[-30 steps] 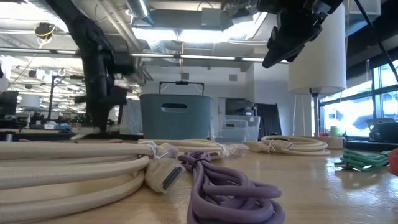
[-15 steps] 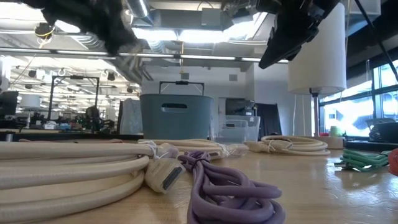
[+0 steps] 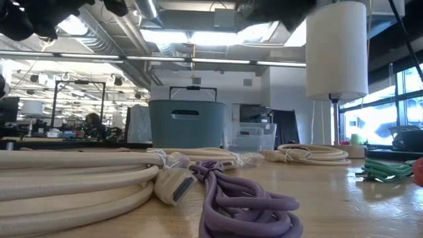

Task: Pick & Place USB Port
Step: Put the white charger cable into the transparent bin

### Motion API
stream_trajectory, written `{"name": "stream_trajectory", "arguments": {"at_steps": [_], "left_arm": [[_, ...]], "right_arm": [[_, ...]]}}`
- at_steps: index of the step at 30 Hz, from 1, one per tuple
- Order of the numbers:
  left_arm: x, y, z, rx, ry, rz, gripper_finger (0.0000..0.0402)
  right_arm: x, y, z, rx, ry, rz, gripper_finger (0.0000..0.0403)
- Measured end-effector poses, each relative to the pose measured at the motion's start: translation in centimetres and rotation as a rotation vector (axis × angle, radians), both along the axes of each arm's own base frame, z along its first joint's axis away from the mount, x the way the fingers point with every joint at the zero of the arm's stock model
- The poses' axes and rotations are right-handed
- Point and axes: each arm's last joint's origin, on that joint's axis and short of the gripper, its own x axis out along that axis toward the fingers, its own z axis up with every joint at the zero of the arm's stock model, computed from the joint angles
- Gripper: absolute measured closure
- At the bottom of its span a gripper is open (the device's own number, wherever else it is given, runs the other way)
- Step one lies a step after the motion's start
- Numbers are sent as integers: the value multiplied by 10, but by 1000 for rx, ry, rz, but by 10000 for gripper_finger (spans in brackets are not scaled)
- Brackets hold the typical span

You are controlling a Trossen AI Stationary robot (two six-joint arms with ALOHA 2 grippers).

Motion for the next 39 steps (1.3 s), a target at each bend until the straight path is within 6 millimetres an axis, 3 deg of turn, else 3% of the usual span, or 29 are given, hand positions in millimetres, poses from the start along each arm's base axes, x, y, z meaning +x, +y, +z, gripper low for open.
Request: {"name": "stream_trajectory", "arguments": {"at_steps": [6, 15, 24, 27, 35, 39], "left_arm": [[25, -9, 3, 31, 37, 98, 398], [74, -17, 4, 104, 129, 80, 398], [114, -15, 10, 123, 160, 88, 397], [118, -15, 8, 129, 192, 87, 397], [116, -15, 8, 132, 220, 86, 397], [116, -15, 9, 131, 217, 87, 396]], "right_arm": [[15, -3, 26, -22, -261, 182, 377], [22, -16, 46, -64, -462, 299, 377], [36, -14, 31, -116, -454, 377, 370], [38, -14, 29, -183, -451, 375, 336], [38, -16, 35, -197, -480, 313, 192], [39, -20, 36, -193, -491, 296, 164]]}}
